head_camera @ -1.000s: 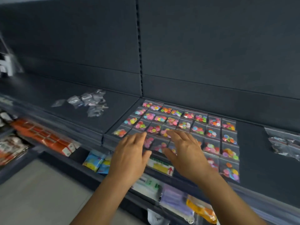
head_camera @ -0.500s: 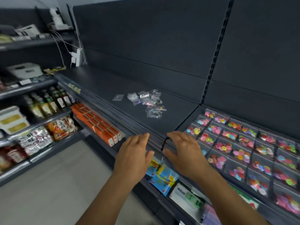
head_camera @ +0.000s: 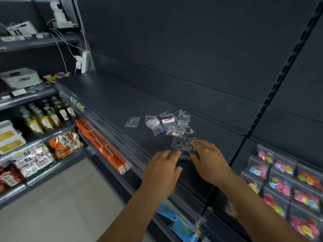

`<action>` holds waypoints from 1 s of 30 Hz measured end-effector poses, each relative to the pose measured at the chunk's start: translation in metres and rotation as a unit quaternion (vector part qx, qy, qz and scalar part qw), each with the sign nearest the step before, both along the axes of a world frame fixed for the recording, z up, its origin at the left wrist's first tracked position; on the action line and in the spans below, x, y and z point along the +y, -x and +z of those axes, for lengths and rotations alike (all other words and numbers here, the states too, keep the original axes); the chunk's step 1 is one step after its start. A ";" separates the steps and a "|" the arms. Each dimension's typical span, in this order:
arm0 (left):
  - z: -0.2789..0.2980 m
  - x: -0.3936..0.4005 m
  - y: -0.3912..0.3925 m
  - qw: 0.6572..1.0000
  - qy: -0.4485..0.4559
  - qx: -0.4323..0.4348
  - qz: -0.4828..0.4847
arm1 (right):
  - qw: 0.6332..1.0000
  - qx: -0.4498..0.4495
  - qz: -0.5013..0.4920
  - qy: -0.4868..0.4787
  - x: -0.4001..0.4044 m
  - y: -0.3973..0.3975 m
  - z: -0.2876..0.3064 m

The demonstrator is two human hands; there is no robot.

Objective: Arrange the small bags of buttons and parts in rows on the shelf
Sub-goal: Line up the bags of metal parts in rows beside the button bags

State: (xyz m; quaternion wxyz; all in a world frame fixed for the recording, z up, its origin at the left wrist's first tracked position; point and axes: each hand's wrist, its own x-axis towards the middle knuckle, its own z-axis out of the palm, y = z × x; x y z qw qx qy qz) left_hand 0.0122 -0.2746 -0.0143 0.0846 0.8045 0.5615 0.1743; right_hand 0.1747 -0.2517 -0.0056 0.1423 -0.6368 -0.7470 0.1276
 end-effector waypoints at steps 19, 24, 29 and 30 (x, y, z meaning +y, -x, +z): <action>-0.012 0.073 0.039 0.996 0.040 -0.049 -0.065 | 0.988 0.067 -0.138 0.009 0.026 0.005 -0.007; -0.008 0.068 0.034 0.997 0.046 0.034 -0.050 | 0.975 0.081 -0.189 0.081 0.026 0.017 -0.004; -0.006 0.071 0.027 0.984 0.136 -0.104 -0.042 | 0.963 0.107 -0.226 0.099 0.026 0.027 -0.001; -0.006 0.072 0.027 0.980 0.152 -0.121 -0.040 | 0.961 0.121 -0.230 0.096 0.025 0.028 -0.001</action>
